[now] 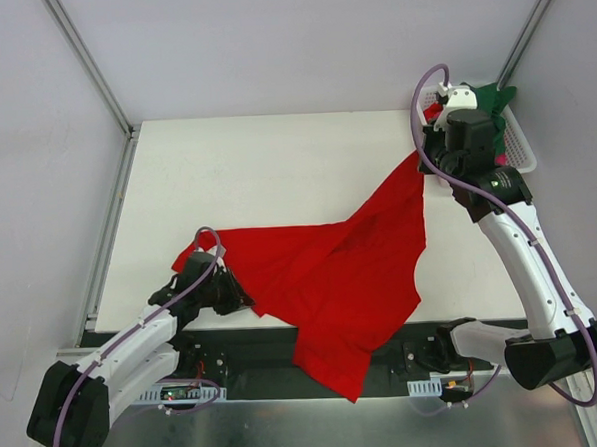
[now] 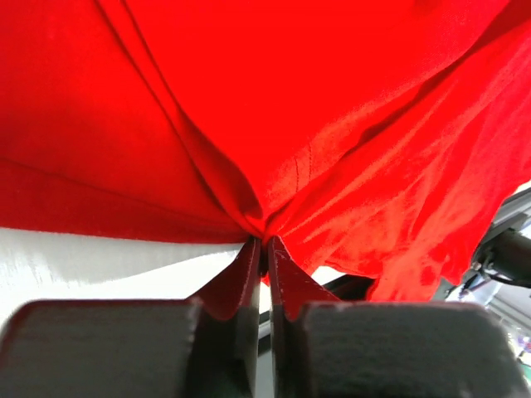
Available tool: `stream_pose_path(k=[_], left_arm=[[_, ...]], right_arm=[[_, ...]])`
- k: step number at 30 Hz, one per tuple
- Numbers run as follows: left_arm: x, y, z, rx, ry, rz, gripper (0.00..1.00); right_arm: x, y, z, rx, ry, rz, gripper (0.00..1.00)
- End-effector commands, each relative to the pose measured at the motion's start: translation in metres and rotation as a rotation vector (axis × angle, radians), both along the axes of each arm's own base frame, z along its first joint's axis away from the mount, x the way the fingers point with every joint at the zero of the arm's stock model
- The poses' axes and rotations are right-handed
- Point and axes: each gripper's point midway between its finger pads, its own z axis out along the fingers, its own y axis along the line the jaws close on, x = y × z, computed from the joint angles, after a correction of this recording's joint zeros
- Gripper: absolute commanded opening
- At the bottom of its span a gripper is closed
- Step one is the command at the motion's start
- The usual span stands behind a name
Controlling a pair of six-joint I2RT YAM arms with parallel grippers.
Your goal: Fold and stack the t-shirts
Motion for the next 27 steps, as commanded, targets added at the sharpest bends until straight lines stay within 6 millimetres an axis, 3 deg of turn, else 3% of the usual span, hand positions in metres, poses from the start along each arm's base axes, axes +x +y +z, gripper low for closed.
stream_pose_path(k=[1, 5, 8, 14, 15, 17, 18, 21, 23, 26, 27], left_arm=[[0.000, -0.003, -0.002, -0.006, -0.011, -0.006, 0.00], [0.001, -0.007, 0.005, -0.030, -0.018, -0.017, 0.00], [0.006, -0.015, 0.025, -0.079, -0.054, -0.036, 0.00], [0.028, -0.024, 0.095, -0.099, -0.195, -0.076, 0.00], [0.036, -0.025, 0.117, -0.105, -0.244, -0.079, 0.00], [0.038, -0.022, 0.128, -0.069, -0.263, -0.093, 0.00], [0.043, -0.023, 0.145, -0.072, -0.299, -0.097, 0.00], [0.045, -0.021, 0.151, -0.043, -0.313, -0.107, 0.00], [0.046, -0.019, 0.142, -0.020, -0.295, -0.113, 0.00], [0.038, -0.016, 0.112, 0.008, -0.216, -0.119, 0.00], [0.031, -0.013, 0.094, 0.026, -0.175, -0.125, 0.00]], right_arm=[[-0.003, -0.004, 0.018, 0.005, -0.062, -0.009, 0.01], [-0.002, -0.002, 0.016, 0.004, -0.056, -0.005, 0.01], [-0.002, -0.002, 0.016, 0.004, -0.056, -0.005, 0.01], [-0.003, -0.003, 0.016, 0.002, -0.056, -0.006, 0.01], [-0.003, -0.002, 0.016, 0.004, -0.056, -0.005, 0.02], [-0.003, -0.002, 0.017, 0.004, -0.057, -0.003, 0.01], [-0.003, -0.002, 0.017, 0.005, -0.060, -0.002, 0.02], [-0.003, -0.003, 0.018, 0.006, -0.060, -0.003, 0.01], [-0.003, -0.002, 0.018, 0.007, -0.060, -0.002, 0.01], [-0.003, -0.002, 0.017, 0.004, -0.057, -0.003, 0.01], [-0.003, -0.002, 0.016, 0.004, -0.056, -0.001, 0.01]])
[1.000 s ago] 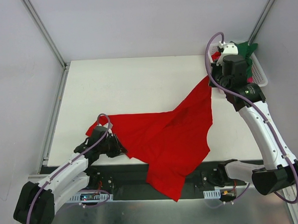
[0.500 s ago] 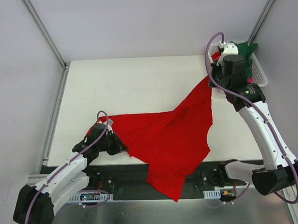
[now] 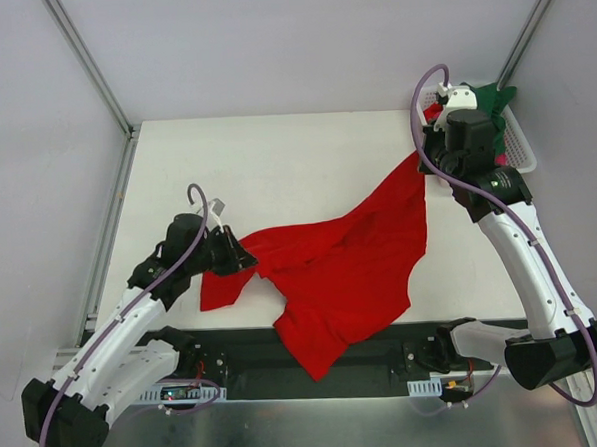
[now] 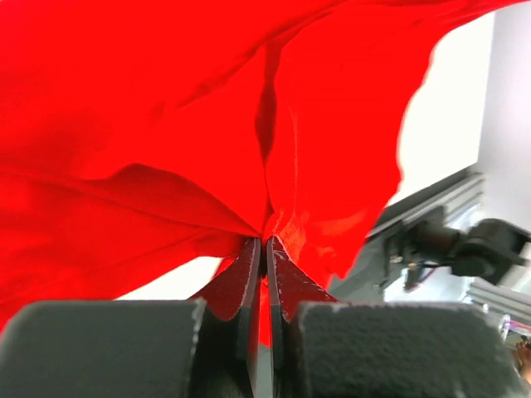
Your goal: Fold and stack the t-shirts
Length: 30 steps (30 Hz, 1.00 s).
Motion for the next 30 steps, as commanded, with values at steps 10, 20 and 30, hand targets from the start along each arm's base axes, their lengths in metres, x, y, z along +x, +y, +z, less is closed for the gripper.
stream_pose_path(k=[10, 20, 30], left_arm=[[-0.077, 0.012, -0.131, 0.074, 0.333, -0.081, 0.04], [-0.069, 0.011, -0.124, 0.073, 0.302, -0.069, 0.35], [-0.070, 0.008, -0.119, 0.051, 0.292, -0.078, 0.25]], right_arm=[[0.001, 0.002, 0.015, 0.018, -0.051, 0.006, 0.01], [0.003, 0.004, 0.012, 0.019, -0.043, 0.011, 0.01], [0.002, 0.003, 0.010, 0.020, -0.040, 0.008, 0.01]])
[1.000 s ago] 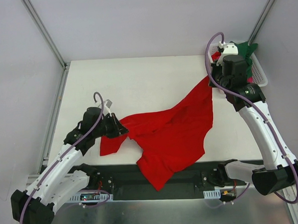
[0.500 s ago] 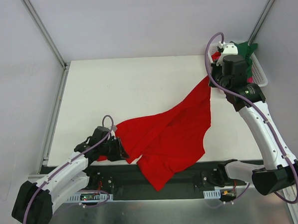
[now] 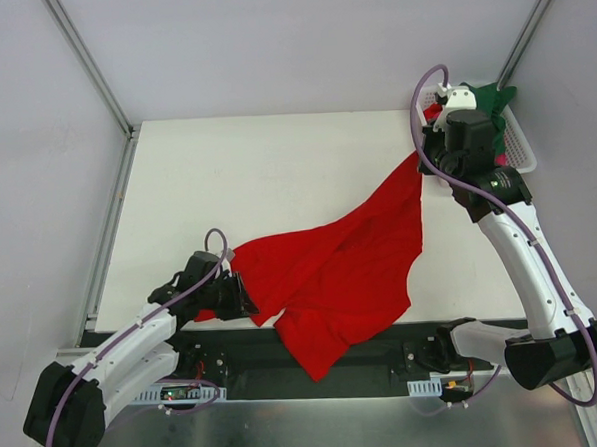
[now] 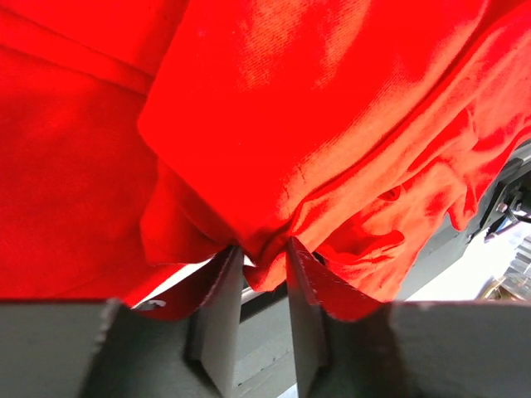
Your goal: Fold and stack the t-shirts
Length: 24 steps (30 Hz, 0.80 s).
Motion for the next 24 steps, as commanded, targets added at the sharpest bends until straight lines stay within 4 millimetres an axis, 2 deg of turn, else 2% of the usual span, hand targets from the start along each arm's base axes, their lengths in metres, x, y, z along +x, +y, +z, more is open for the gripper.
stream_pose_path(k=[1, 9, 17, 24], left_arm=[[0.0064, -0.0095, 0.0169, -0.049, -0.042, -0.011, 0.25], [0.0038, -0.0073, 0.0205, -0.047, -0.045, -0.009, 0.25], [-0.0011, -0.0033, 0.0204, -0.031, -0.029, 0.000, 0.31], [-0.0002, -0.0013, 0.0223, -0.029, -0.038, 0.033, 0.30]], right_arm=[[0.0026, 0.0025, 0.0106, 0.020, -0.040, 0.002, 0.01], [0.0030, 0.0048, 0.0106, 0.026, -0.041, 0.007, 0.01], [0.0030, 0.0049, 0.0106, 0.028, -0.040, 0.007, 0.01], [0.0036, 0.0065, 0.0113, 0.030, -0.042, 0.010, 0.02]])
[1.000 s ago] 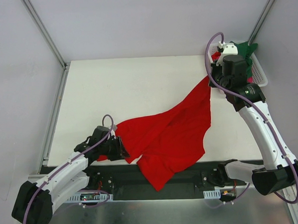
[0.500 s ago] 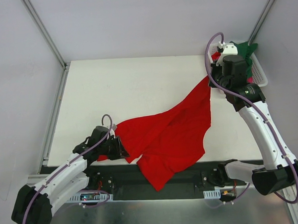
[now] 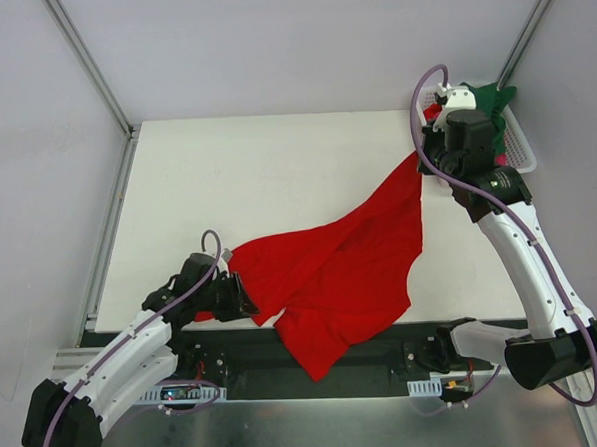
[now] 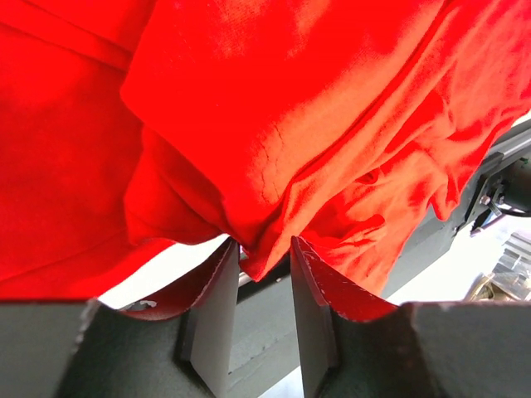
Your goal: Fold and stack the t-shirts
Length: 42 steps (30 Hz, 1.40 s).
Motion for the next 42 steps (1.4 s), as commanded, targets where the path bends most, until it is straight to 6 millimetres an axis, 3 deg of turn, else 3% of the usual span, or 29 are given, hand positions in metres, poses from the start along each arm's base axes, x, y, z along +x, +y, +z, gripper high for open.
stream_pose_path(k=[1, 6, 13, 20, 27, 33, 39, 42], left_arm=[[0.004, -0.001, 0.011, -0.004, -0.019, 0.023, 0.28], [0.003, -0.001, 0.011, -0.001, -0.015, 0.022, 0.13], [0.004, -0.002, 0.014, -0.006, -0.021, 0.022, 0.00], [0.006, -0.003, 0.021, -0.011, -0.032, 0.016, 0.00], [0.018, -0.009, 0.062, -0.045, -0.111, 0.011, 0.00], [0.022, -0.012, 0.086, -0.060, -0.151, 0.000, 0.00], [0.024, -0.010, 0.092, -0.053, -0.166, 0.001, 0.00], [0.021, -0.008, 0.084, -0.040, -0.150, -0.001, 0.00]], right_arm=[[0.004, 0.005, 0.011, 0.025, -0.041, 0.007, 0.02], [0.004, 0.006, 0.010, 0.026, -0.038, 0.009, 0.01], [0.004, 0.006, 0.011, 0.025, -0.041, 0.009, 0.02], [0.005, 0.007, 0.012, 0.029, -0.043, 0.014, 0.02], [0.004, 0.007, 0.012, 0.025, -0.042, 0.014, 0.02], [0.005, 0.008, 0.012, 0.028, -0.043, 0.017, 0.01], [0.004, 0.008, 0.011, 0.027, -0.042, 0.015, 0.01], [0.004, 0.007, 0.012, 0.030, -0.043, 0.013, 0.01]])
